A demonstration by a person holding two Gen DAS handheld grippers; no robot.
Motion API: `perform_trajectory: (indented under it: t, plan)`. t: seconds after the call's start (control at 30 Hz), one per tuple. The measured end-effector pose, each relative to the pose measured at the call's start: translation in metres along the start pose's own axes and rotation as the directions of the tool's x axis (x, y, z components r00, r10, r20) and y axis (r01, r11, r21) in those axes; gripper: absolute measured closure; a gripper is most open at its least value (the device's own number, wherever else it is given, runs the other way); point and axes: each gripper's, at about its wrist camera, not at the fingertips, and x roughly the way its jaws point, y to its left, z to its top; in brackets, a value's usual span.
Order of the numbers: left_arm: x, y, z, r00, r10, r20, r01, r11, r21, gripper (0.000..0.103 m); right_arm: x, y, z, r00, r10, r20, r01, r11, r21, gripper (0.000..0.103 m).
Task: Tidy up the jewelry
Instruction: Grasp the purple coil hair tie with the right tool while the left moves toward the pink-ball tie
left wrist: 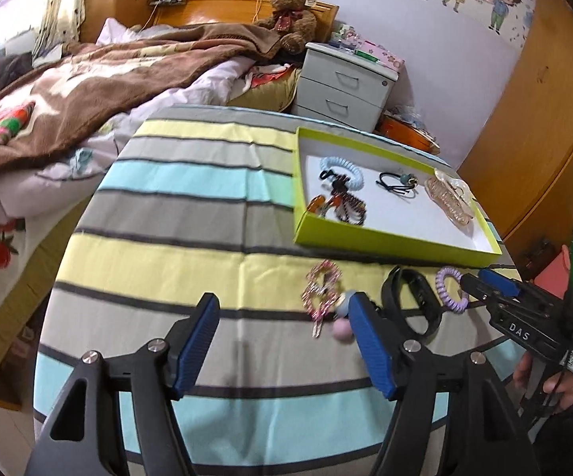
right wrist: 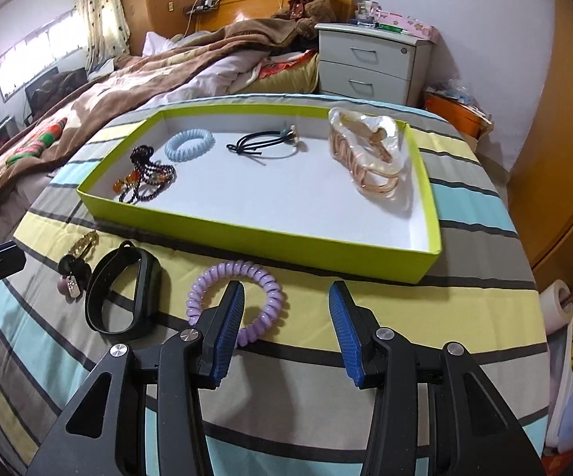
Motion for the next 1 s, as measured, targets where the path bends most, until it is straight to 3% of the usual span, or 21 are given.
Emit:
perform_trajectory:
  t: [0.47,0.7,1.0]
  plan:
    - [0.005,0.025,-0.018,0.998,-0.038,-0.052,0.035,0.998,-0.056,0.031,0.008,0.013,0.002,0.999,-0.028,-0.018,0.028,0.999,-0.029,0.058]
    - [0.006,0.027,-0.019,0.997,-0.057,-0.058,0.054,0.997,-0.058,0.031,0.006,0.019,0.003,1.0,-0.017,-0.013,0.017,0.999,-0.044,0.088]
    - [0.006,0.013,-0.016,0.995,-0.074,-0.065,0.073,0.997,-0.017,0.031,-0.003,0.011,-0.003,1.0,-0.012,0.012,0.012,1.0,-0.013,0.092]
